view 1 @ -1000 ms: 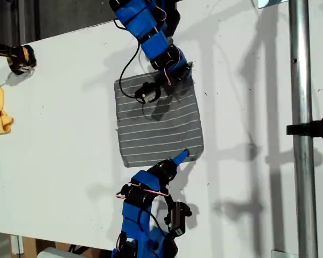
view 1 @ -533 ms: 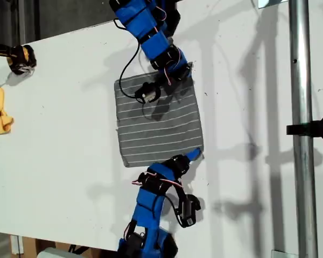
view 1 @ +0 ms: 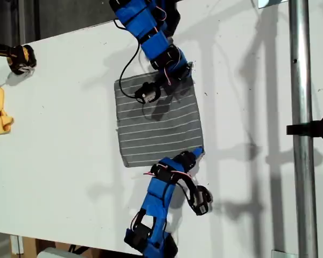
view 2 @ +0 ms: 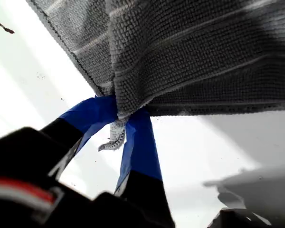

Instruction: Grasp corners of a towel and fold twice.

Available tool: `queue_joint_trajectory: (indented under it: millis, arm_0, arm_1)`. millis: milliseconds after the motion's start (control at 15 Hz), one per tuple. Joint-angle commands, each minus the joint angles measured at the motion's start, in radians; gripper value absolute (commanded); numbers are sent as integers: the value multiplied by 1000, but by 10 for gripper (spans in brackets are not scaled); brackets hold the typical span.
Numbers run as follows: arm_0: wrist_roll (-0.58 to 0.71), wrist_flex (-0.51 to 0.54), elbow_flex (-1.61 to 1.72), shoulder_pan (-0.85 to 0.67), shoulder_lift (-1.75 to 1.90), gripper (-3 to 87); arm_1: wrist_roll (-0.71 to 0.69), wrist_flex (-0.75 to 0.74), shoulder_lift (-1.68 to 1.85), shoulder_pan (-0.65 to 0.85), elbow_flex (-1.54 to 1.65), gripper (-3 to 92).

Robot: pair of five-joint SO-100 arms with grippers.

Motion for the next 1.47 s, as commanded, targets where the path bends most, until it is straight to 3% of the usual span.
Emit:
queue_joint_trajectory:
  millis: [0,200,400,533,1000,1400]
  arm_0:
    - [-25,-9,-57,3,-11,262]
    - [-52,-11,-71,5,-75,231]
    - [-91,17,-71,-12,-100,54]
    - [-87,54,-87,-17,-98,-10]
    - [-32,195,-133,17,78,-18]
    - [34,206,-127,48,227,-18]
  arm_1:
    - [-11,9,26,14,-26,-1]
    - [-11,9,26,14,-26,-1]
    - [-12,9,28,18,-26,-1]
    - [-14,12,28,18,-34,-1]
    - [-20,224,120,-17,-264,-1]
    - [-120,307,51,-104,-566,-1]
